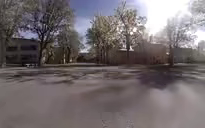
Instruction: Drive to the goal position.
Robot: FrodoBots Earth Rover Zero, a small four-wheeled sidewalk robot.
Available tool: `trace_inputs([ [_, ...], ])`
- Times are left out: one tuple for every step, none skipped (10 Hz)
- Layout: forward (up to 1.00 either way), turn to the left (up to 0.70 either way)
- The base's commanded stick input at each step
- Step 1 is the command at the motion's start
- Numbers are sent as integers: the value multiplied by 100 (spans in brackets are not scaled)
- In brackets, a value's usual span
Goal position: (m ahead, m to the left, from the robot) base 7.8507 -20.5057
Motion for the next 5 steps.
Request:
trace_inputs([
  [100, 0],
  [100, 0],
  [100, 0],
  [100, 8],
  [100, 36],
])
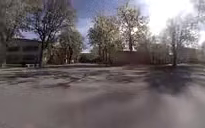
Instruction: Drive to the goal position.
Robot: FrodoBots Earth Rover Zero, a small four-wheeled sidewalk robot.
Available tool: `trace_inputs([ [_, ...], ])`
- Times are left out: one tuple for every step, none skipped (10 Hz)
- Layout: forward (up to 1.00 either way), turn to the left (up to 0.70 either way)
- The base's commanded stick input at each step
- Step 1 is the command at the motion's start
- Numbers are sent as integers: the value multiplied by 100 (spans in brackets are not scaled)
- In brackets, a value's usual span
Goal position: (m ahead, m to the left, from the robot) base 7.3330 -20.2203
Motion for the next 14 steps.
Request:
trace_inputs([
  [100, 34],
  [100, 23],
  [100, 9],
  [100, 0],
  [100, 0],
  [100, 0],
  [100, 0],
  [100, 0],
  [100, 0],
  [100, 0],
  [100, 0],
  [100, 0],
  [100, 0],
  [100, 14],
])
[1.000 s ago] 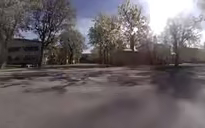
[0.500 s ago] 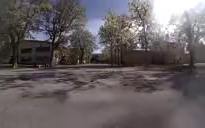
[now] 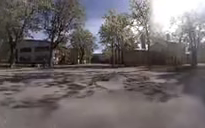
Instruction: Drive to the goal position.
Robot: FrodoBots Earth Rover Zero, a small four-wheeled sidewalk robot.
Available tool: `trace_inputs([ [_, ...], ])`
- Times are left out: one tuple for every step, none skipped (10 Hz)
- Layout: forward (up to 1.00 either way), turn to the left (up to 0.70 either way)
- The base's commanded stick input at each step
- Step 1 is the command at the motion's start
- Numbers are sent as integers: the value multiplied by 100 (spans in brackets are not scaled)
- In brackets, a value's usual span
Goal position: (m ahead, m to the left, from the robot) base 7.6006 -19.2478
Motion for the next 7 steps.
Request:
trace_inputs([
  [100, 25],
  [100, 36],
  [100, 19],
  [100, 0],
  [100, 0],
  [100, 0],
  [100, 0],
])
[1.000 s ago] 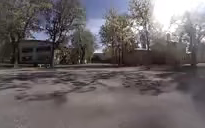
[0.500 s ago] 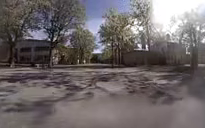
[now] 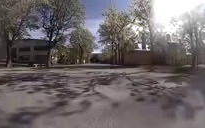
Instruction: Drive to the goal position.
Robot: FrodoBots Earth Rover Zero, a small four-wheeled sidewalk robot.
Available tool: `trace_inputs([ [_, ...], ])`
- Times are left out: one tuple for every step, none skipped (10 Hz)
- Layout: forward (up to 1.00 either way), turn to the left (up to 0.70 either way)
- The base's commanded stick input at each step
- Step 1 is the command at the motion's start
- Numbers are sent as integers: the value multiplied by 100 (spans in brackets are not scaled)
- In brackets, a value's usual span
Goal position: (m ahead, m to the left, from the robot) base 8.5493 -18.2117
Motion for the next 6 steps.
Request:
trace_inputs([
  [100, 0],
  [100, 0],
  [100, 0],
  [100, 0],
  [100, 0],
  [100, 0],
])
